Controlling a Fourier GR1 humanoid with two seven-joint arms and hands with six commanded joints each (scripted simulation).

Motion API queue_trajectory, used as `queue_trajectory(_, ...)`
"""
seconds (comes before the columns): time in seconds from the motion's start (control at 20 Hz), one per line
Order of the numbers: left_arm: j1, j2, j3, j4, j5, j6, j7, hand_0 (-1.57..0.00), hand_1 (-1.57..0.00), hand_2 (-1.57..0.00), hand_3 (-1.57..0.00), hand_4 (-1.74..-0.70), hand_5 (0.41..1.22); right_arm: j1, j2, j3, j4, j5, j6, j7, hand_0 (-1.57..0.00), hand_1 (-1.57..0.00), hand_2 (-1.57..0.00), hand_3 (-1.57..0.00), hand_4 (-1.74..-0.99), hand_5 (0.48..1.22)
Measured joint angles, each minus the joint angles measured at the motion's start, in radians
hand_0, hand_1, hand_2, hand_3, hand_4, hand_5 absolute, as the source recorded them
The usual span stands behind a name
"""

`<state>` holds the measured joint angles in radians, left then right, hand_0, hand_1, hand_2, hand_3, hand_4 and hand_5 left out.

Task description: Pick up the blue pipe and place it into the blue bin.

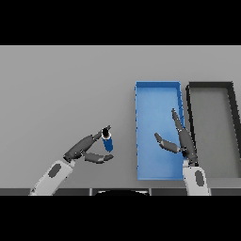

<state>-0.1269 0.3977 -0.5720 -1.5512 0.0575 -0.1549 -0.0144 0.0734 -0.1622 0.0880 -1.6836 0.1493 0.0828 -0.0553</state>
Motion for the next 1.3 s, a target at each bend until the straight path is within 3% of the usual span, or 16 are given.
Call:
queue_trajectory(0.05,0.002,-0.015,-0.001,0.014,0.002,0.003,-0.010,0.00,0.00,0.00,0.00,-1.14,0.495,0.006,-0.010,-0.003,-0.002,-0.002,0.007,-0.023,0.00,0.00,0.00,0.00,-1.200,0.549)
queue_trajectory(0.25,-0.036,-0.086,-0.015,0.127,-0.051,0.038,-0.036,0.00,0.00,-0.01,0.00,-1.10,0.506,-0.004,-0.001,-0.004,0.001,-0.007,0.003,0.002,0.00,0.00,0.00,0.00,-1.198,0.547)
queue_trajectory(0.4,-0.062,-0.133,-0.010,0.154,-0.031,0.033,-0.079,0.00,0.00,-0.09,-0.04,-1.14,0.567,0.013,-0.006,0.000,-0.013,0.001,0.004,-0.018,0.00,0.00,0.00,0.00,-1.188,0.550)
queue_trajectory(0.55,-0.059,-0.168,0.012,0.176,0.037,0.004,-0.085,-0.04,-0.25,-0.42,-0.35,-1.27,0.675,0.025,-0.015,0.001,-0.035,0.002,0.007,-0.017,0.00,0.00,0.00,0.00,-1.196,0.560)
queue_trajectory(0.6,-0.062,-0.185,0.010,0.177,0.050,-0.001,-0.080,-0.18,-0.41,-0.58,-0.59,-1.30,0.784,0.026,-0.011,0.001,-0.016,0.000,0.011,-0.011,0.00,0.00,0.00,0.00,-1.192,0.560)
queue_trajectory(0.65,-0.068,-0.199,0.014,0.178,0.063,-0.003,-0.077,-0.42,-0.64,-0.78,-0.78,-1.38,0.872,0.024,-0.006,0.001,-0.014,0.007,0.002,-0.006,0.00,0.00,0.00,0.00,-1.191,0.561)
queue_trajectory(0.75,-0.061,-0.216,0.015,0.181,0.065,0.008,-0.086,-0.83,-0.98,-1.06,-1.02,-1.50,0.997,0.010,-0.001,0.004,-0.005,0.013,-0.004,-0.005,0.00,0.00,0.00,0.00,-1.184,0.562)
queue_trajectory(0.85,-0.045,-0.218,0.003,0.161,0.059,0.007,-0.092,-1.10,-1.19,-1.25,-1.20,-1.59,1.078,0.007,-0.014,-0.008,-0.002,0.010,-0.006,-0.015,0.00,0.00,0.00,0.00,-1.179,0.561)
queue_trajectory(0.9,-0.044,-0.222,-0.003,0.167,0.060,0.009,-0.096,-1.19,-1.27,-1.31,-1.26,-1.62,1.106,0.012,-0.014,-0.006,-0.006,0.013,-0.006,-0.020,0.00,0.00,0.00,0.00,-1.178,0.561)
queue_trajectory(1.05,-0.040,-0.215,-0.022,0.150,0.035,0.026,-0.110,-1.38,-1.42,-1.44,-1.41,-1.54,1.162,0.005,-0.007,0.003,0.003,0.019,-0.004,-0.004,0.00,0.00,0.00,0.00,-1.176,0.559)
queue_trajectory(1.1,-0.025,-0.209,-0.032,0.150,0.021,0.027,-0.145,-1.42,-1.45,-1.46,-1.44,-1.52,1.174,0.008,-0.004,0.003,0.000,0.020,-0.009,-0.011,0.00,0.00,0.00,0.00,-1.174,0.558)
queue_trajectory(1.3,-0.035,-0.242,-0.027,0.112,-0.005,0.048,-0.161,-1.51,-1.52,-1.53,-1.52,-1.49,1.202,0.005,-0.014,-0.002,-0.002,0.021,-0.006,0.005,0.00,0.00,0.00,0.00,-1.158,0.552)
